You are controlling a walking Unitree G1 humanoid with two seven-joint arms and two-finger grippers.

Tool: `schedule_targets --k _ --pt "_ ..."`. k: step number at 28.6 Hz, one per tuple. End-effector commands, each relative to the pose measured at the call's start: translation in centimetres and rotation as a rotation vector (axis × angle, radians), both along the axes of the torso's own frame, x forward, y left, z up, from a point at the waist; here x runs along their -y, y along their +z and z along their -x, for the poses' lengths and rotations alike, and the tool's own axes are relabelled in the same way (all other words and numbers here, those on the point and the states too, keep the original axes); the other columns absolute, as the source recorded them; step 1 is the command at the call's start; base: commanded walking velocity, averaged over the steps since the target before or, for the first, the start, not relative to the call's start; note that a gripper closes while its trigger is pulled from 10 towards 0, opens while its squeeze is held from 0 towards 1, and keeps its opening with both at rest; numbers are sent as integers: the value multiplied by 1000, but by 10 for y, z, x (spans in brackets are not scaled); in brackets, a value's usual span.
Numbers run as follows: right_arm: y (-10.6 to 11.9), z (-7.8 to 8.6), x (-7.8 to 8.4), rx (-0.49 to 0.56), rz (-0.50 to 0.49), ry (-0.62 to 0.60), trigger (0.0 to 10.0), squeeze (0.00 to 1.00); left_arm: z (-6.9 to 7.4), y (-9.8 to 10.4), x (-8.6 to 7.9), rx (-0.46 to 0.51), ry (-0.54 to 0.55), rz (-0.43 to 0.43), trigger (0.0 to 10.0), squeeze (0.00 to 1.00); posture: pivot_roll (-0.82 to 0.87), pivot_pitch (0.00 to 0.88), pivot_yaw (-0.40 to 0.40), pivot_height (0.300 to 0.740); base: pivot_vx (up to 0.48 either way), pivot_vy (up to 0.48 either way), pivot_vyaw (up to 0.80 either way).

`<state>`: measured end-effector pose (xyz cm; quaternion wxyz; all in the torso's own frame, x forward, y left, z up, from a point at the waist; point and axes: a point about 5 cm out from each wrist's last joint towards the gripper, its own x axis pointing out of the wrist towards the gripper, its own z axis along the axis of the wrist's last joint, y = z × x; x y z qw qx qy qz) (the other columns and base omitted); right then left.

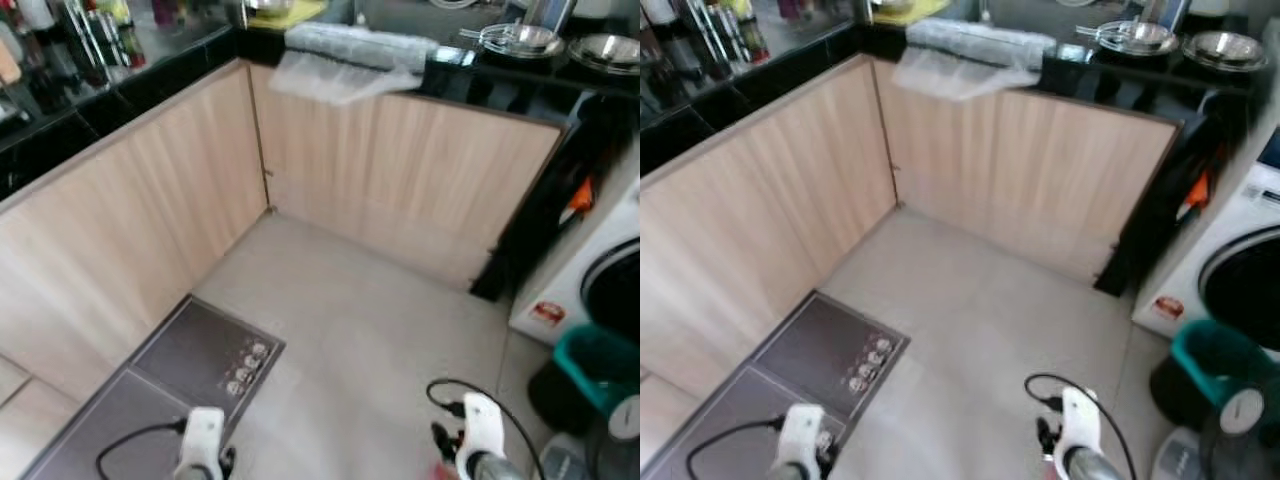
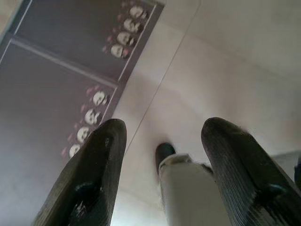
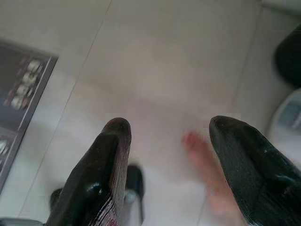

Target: Kitchen organization

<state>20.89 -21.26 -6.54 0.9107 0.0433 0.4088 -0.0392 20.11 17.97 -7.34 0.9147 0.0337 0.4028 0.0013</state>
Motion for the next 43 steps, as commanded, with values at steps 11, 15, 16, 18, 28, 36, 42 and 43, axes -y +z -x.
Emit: schedule_targets --k 11,15,16,18,28,36,42,43 --pt "-2 1 -9 -12 -14 8 10000 0 9 -4 -10 -46 18 -27 10000 0 29 119 -19 740 405 0 0" --pt "-3 1 -11 -13 -15 6 10000 0 11 -5 -13 -50 20 -31 10000 0 31 110 -16 740 408 0 0" --pt "-3 0 -12 -12 -16 6 10000 0 11 -5 -13 -50 20 -31 10000 0 31 109 -16 740 409 0 0" --pt "-3 0 -13 -10 -17 5 10000 0 11 -5 -14 -49 19 -32 10000 0 31 107 -16 740 409 0 0" --pt "-3 1 -13 -13 -16 6 10000 0 10 -4 -14 -48 6 -34 10000 0 28 84 -7 740 409 0 0" --pt "-6 6 -13 -25 -12 4 10000 0 10 -4 -13 -50 0 -35 10000 0 28 84 -8 740 412 0 0" --pt "-6 7 -12 -31 -10 6 10000 0 9 -4 -13 -49 3 -34 10000 0 27 96 -13 740 411 0 0" --pt "-6 7 -11 -32 -9 6 10000 0 9 -4 -13 -49 5 -33 10000 0 27 96 -13 740 412 0 0"
